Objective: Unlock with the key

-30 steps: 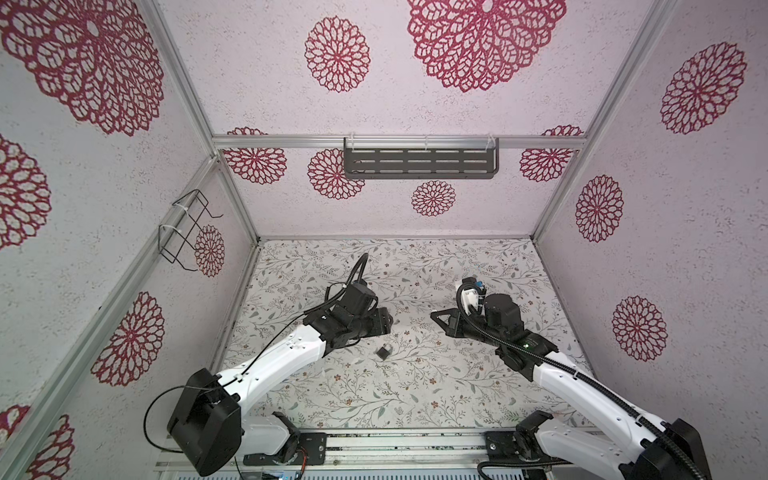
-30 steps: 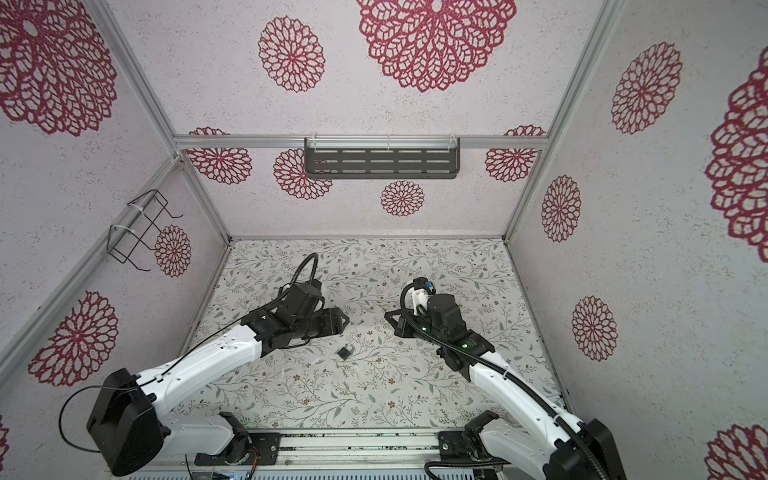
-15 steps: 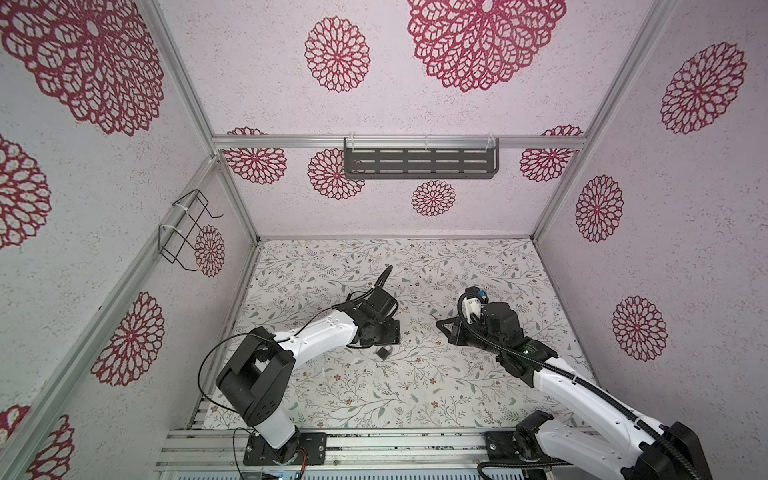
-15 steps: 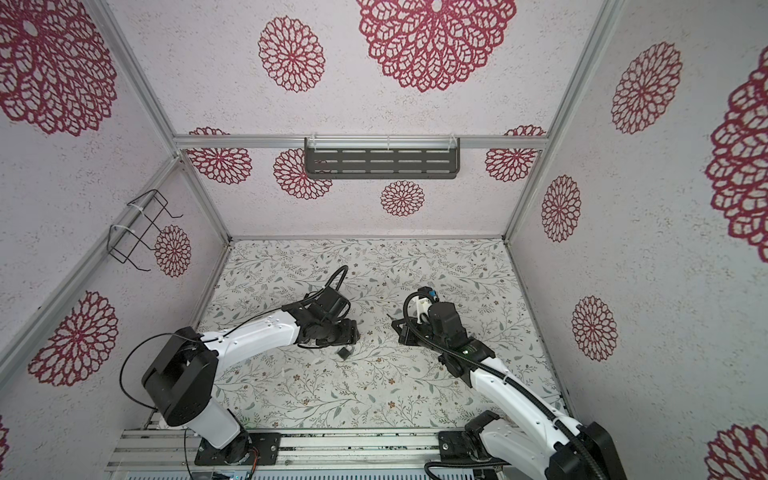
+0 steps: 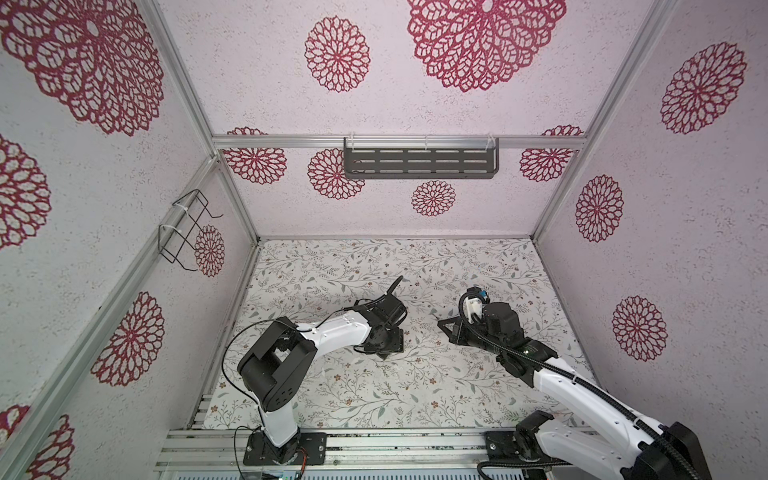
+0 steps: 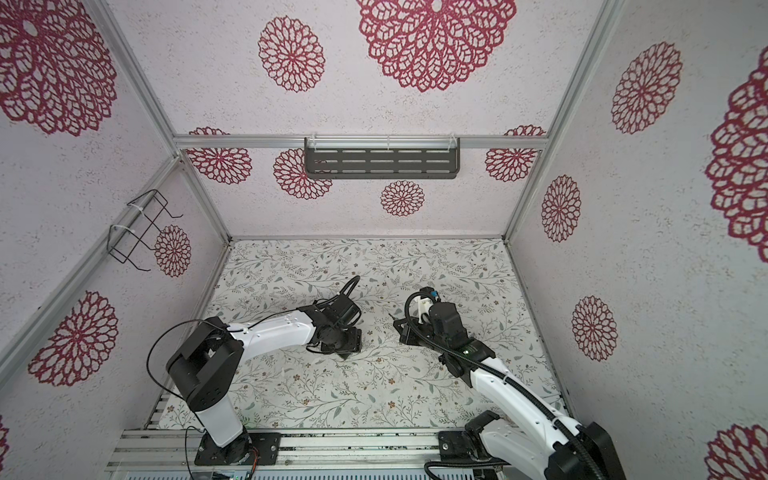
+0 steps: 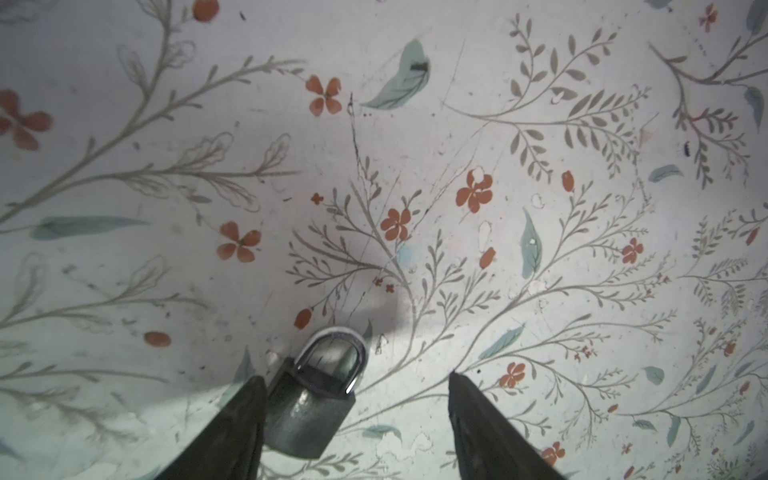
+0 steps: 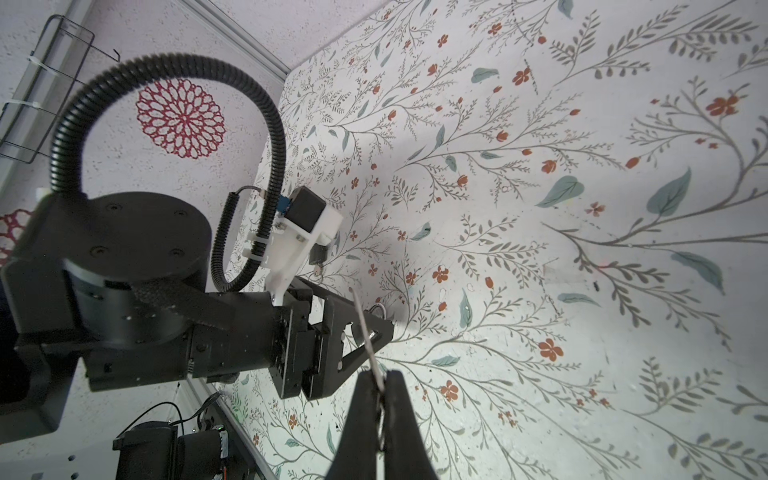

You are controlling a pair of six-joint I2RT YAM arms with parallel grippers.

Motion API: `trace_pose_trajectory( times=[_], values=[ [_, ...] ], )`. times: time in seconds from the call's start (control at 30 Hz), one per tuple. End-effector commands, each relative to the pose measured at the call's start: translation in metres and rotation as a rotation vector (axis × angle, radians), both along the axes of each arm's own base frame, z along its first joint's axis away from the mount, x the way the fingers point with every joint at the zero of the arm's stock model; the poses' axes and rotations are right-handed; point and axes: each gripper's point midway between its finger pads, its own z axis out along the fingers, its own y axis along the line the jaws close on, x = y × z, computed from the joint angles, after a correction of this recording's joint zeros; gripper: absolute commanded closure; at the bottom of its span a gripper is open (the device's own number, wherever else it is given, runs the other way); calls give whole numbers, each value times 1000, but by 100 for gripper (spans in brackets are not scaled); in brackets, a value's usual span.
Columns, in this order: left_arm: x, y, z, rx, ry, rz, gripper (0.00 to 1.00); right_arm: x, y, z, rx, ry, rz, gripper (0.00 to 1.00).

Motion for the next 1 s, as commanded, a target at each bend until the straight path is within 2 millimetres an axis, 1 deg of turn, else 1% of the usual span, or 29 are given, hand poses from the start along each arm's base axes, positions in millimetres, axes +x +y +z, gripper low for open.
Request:
trace_pose_trajectory(
  times=[0.0, 0.2, 0.37, 0.53, 0.83, 0.9, 0.97],
  values=[
    [-4, 2, -2, 45, 10, 10, 27, 8, -1, 17, 28, -47, -24, 100],
    [-11, 10, -3, 115, 11, 40, 27, 9, -2, 16, 28, -45, -30, 100],
    [-11, 6, -3, 153, -12, 35, 27, 9, -1, 17, 33, -44, -26, 100],
    [-10, 9, -6, 231, -16, 23, 27, 9, -3, 17, 33, -45, -28, 100],
    [-12, -2, -9, 210, -2, 21, 27, 8, -7, 15, 33, -42, -37, 100],
    [-11, 0, -9, 222, -2, 28, 27, 9, -7, 14, 32, -40, -37, 100],
    [-11, 7, -10, 258, -1, 40, 28, 9, -7, 15, 34, -39, -36, 100]
  ],
)
